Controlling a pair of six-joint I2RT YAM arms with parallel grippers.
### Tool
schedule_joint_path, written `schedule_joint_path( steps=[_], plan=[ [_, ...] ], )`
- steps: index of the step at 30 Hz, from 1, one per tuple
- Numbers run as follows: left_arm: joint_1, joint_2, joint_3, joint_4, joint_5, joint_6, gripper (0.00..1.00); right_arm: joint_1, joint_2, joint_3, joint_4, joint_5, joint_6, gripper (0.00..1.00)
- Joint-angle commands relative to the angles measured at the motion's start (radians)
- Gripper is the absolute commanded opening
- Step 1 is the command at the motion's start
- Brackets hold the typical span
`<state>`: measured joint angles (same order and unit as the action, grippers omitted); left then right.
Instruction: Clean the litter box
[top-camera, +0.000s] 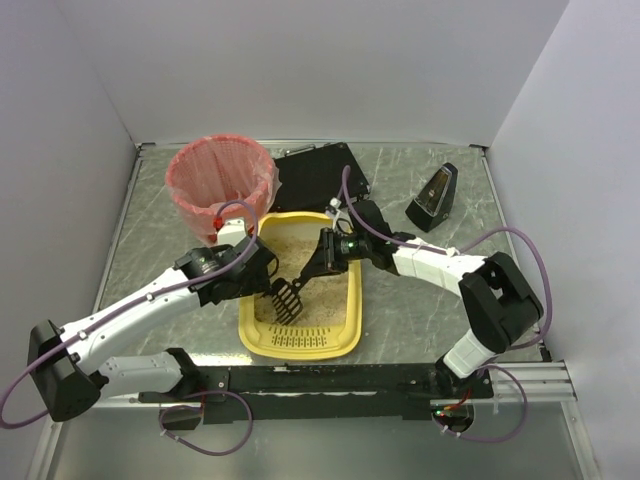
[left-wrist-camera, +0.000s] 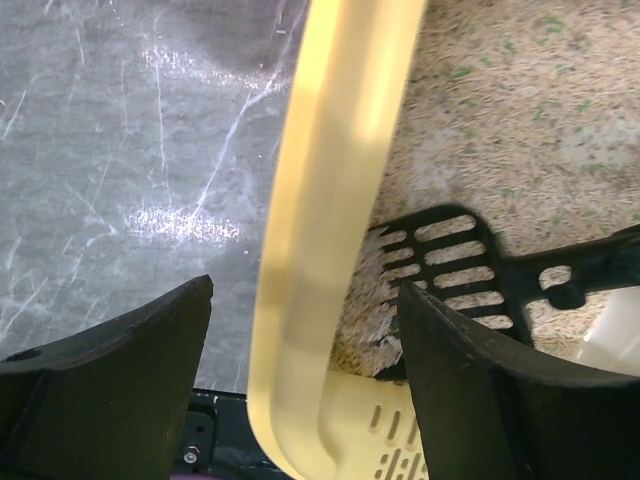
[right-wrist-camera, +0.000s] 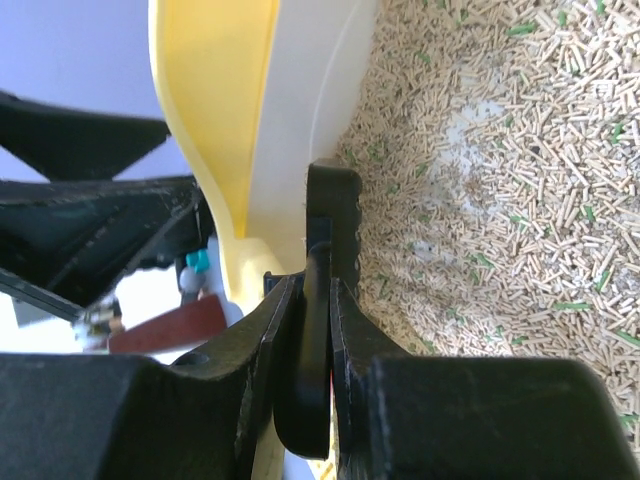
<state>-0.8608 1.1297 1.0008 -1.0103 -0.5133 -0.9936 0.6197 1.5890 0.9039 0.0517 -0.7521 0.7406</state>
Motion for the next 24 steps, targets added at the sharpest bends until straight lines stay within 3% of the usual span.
schedule_joint_path(
  steps=[1,15,24],
  plan=[
    [-0.003,0.001,0.019,0.016,-0.011,-0.019,0.81,-0.029,-0.067,0.03,-0.114,0.108,0.016,0.0],
    [-0.003,-0.008,-0.04,0.098,0.021,-0.023,0.8,-0.028,-0.083,0.043,-0.038,0.16,-0.01,0.0],
    [-0.003,-0.007,-0.074,0.165,0.067,-0.019,0.76,-0.011,-0.13,0.102,-0.11,0.237,-0.049,0.0]
  ],
)
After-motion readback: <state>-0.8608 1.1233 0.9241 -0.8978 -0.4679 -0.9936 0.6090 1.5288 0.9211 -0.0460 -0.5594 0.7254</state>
